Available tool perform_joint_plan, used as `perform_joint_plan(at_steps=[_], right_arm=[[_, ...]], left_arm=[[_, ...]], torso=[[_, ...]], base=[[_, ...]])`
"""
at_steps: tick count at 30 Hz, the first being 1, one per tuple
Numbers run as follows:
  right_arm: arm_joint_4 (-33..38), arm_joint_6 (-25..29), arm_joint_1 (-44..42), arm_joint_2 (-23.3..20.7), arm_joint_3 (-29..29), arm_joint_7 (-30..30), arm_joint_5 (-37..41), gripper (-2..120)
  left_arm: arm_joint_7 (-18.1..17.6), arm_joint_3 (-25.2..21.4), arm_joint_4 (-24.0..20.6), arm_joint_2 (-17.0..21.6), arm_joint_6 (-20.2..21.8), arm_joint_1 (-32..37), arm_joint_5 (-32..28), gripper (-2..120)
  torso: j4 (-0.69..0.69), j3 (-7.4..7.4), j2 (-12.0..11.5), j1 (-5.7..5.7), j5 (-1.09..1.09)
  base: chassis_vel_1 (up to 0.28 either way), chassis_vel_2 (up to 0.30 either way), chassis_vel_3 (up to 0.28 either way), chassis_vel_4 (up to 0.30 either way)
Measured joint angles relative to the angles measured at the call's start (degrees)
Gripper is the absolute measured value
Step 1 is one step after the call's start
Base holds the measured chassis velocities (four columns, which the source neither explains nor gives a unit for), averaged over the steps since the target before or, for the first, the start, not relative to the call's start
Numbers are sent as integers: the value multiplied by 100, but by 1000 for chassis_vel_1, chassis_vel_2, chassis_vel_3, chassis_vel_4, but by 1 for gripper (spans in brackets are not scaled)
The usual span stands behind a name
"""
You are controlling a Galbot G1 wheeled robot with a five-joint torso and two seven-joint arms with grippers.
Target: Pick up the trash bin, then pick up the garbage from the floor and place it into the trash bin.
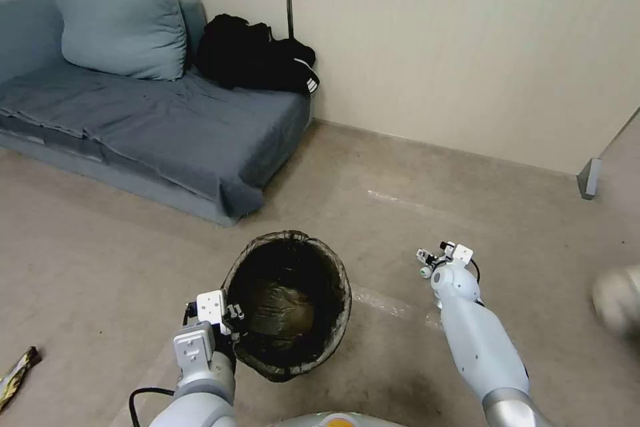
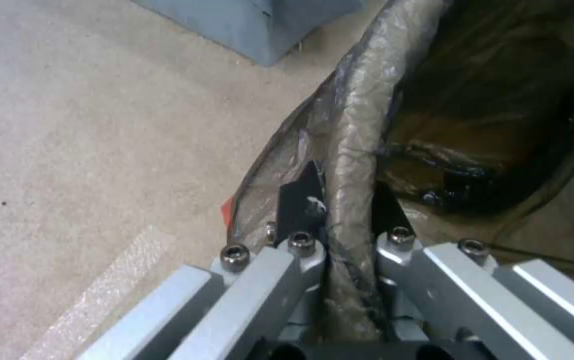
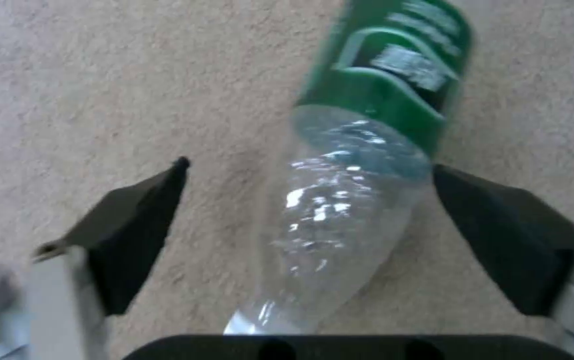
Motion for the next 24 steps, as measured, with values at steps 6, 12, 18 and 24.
perform_joint_plan(at_steps=[6, 12, 18, 24], right_arm=[[-234, 119, 75, -86, 29, -98, -8, 63], [-514, 282, 177, -133, 56, -198, -77, 39], [-677, 389, 237, -146, 63, -254, -133, 26], [-710, 538, 199, -104, 57, -270, -248, 19]], left_arm=[[2, -7, 13, 14, -5, -15, -3, 0], [3, 1, 32, 22, -9, -12, -2, 0], [3, -12, 32, 38, -10, -28, -16, 0], [6, -3, 37, 38, -10, -58, -45, 0]], torso=[[0, 0, 0, 0, 0], [0, 0, 0, 0, -1], [0, -1, 1, 0, -3], [-1, -1, 1, -1, -2]], base=[[0, 0, 0, 0], [0, 0, 0, 0], [0, 0, 0, 0], [0, 0, 0, 0]])
